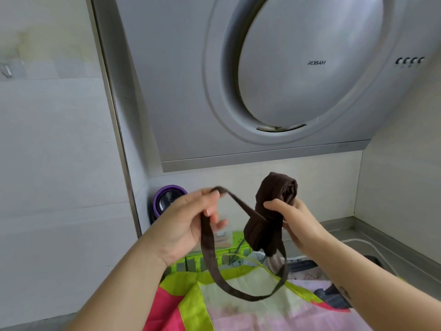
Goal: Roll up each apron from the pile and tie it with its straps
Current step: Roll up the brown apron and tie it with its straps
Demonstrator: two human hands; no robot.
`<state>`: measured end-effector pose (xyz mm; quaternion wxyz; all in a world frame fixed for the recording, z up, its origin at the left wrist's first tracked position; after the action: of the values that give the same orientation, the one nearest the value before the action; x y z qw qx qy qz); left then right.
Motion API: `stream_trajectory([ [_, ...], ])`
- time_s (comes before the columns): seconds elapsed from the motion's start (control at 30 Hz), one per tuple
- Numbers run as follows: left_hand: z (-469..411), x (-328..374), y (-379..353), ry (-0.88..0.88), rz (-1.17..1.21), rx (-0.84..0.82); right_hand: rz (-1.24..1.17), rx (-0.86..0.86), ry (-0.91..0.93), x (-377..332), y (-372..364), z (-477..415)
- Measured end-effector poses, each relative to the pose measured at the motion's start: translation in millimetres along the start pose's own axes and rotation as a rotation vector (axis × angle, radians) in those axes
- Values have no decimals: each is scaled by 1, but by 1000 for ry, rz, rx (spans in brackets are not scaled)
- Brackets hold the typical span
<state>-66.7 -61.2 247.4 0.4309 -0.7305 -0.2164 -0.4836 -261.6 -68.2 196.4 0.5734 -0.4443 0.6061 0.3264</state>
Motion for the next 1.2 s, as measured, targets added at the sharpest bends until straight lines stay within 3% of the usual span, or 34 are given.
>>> stream_trajectory([
  [0.07, -3, 13, -15, -49, 109, -56, -41, -12, -52, 8, 2, 4],
  [0.17, -5, 35, -30, -146, 156, 12, -119, -103, -222, 18, -5, 18],
  [0.33, -18, 60, -44, -295, 42, 121, -176, -288, -414, 30, -6, 38],
  [0.47, -32, 76, -48, -427, -544, 210, -280, -452, -385, 26, -8, 45],
  [0.57, -38, 85, -58, -505, -796, 188, -133, -503, -294, 27, -8, 49],
  [0.83, -34, 116, -79, -867, -738, 343, 122, -548, -103, 32, -35, 59],
  [0.93, -29, 119, -73, -940, -582, 438, 207, -517, -26, 35, -40, 57],
  [1.0, -36, 112, -73, -878, -524, 387, 170, -491, -41, 41, -40, 54],
  [1.13, -47, 82, -105, -674, -927, 18, 48, -453, -230, 58, -26, 41],
  [1.2, -46, 82, -117, -667, -971, -43, 71, -380, -294, 56, -10, 32],
])
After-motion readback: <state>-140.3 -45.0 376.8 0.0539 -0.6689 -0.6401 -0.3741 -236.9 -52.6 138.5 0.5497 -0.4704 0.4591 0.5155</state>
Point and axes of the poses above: each hand's wrist, its own z-axis away from the middle knuckle, its own y-axis out of the back of the hand, x = y × z, the point moved 8 cm from there along -z, towards the middle knuckle, and after that the axes turned 8 degrees about x, right-handed, at the moved point
